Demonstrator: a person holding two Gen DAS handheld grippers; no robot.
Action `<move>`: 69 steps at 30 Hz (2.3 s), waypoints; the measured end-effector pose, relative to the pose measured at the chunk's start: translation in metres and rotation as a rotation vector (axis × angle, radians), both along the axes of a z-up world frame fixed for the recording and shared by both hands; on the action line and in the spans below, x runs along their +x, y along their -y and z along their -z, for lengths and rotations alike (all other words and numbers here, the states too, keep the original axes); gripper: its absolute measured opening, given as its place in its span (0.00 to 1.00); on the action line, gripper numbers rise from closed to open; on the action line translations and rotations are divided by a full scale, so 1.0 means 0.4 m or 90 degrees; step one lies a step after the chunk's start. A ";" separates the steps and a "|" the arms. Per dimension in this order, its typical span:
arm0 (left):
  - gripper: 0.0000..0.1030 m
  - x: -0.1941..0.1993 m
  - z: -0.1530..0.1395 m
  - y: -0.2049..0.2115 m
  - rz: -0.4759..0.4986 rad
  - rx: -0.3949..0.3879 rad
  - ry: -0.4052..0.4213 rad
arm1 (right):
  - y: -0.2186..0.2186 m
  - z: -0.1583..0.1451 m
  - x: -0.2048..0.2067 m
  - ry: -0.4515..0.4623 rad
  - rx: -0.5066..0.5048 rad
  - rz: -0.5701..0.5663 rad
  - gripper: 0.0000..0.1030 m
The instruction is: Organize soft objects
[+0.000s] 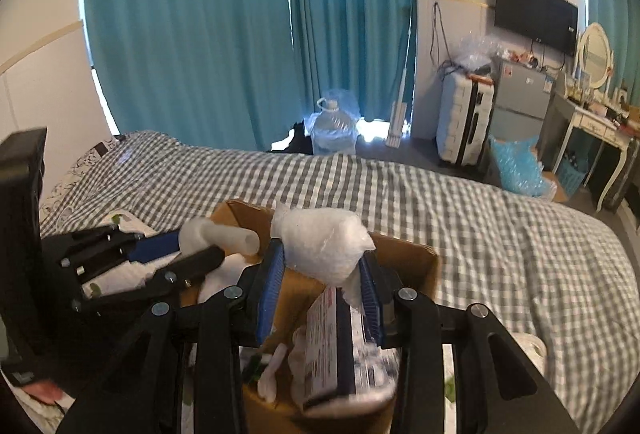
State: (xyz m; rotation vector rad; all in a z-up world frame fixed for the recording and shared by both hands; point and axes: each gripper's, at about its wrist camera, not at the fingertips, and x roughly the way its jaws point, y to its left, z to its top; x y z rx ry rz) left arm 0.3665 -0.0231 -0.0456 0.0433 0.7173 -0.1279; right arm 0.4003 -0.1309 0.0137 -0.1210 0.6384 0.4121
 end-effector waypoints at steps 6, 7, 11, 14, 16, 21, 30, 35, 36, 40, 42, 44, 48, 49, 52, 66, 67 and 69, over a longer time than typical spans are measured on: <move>0.29 0.017 0.020 0.006 0.014 -0.001 -0.015 | -0.011 0.026 0.040 -0.009 0.023 0.021 0.70; 0.30 0.021 0.020 0.009 0.018 0.006 -0.018 | -0.009 0.024 0.036 -0.002 0.024 0.026 0.71; 0.60 -0.014 -0.001 0.026 0.001 0.067 0.021 | 0.002 -0.003 0.013 0.011 0.022 0.045 0.72; 0.63 -0.057 -0.052 0.022 -0.001 0.059 0.047 | 0.022 -0.045 -0.026 0.020 0.022 0.055 0.72; 0.63 -0.090 -0.105 0.017 -0.006 0.052 0.064 | 0.042 -0.094 -0.066 0.030 0.022 0.065 0.73; 0.63 -0.229 -0.296 0.007 -0.012 0.032 0.138 | 0.098 -0.270 -0.209 0.079 0.048 0.070 0.73; 0.86 -0.586 -0.640 -0.002 -0.012 0.027 0.359 | 0.168 -0.625 -0.594 0.220 0.065 0.083 0.88; 0.89 -0.712 -0.718 -0.055 -0.041 -0.010 0.424 | 0.155 -0.700 -0.777 0.273 0.040 0.139 1.00; 0.89 -0.724 -0.720 -0.064 -0.043 -0.013 0.431 | 0.152 -0.704 -0.809 0.296 0.040 0.140 1.00; 0.89 -0.751 -0.699 -0.081 -0.057 0.000 0.455 | 0.141 -0.680 -0.902 0.353 0.056 0.119 1.00; 0.89 -0.762 -0.667 -0.088 -0.089 -0.002 0.460 | 0.141 -0.653 -0.916 0.358 0.070 0.099 1.00; 0.89 -0.768 -0.623 -0.093 -0.104 -0.009 0.451 | 0.150 -0.604 -0.920 0.362 0.091 0.094 1.00; 0.89 -0.763 -0.513 -0.107 -0.118 -0.021 0.445 | 0.161 -0.471 -0.888 0.366 0.120 0.094 1.00; 0.89 -0.756 -0.484 -0.109 -0.124 -0.016 0.443 | 0.165 -0.431 -0.872 0.357 0.136 0.083 1.00; 0.89 -0.722 -0.399 -0.116 -0.144 0.001 0.427 | 0.176 -0.333 -0.815 0.333 0.151 0.098 1.00; 0.89 -0.584 -0.078 -0.077 -0.121 -0.006 0.257 | 0.156 0.000 -0.623 0.221 0.080 0.139 1.00; 0.89 -0.585 -0.077 -0.075 -0.121 0.001 0.259 | 0.157 0.002 -0.622 0.220 0.077 0.141 1.00; 0.89 -0.585 -0.077 -0.073 -0.122 0.007 0.262 | 0.161 0.005 -0.623 0.219 0.078 0.144 1.00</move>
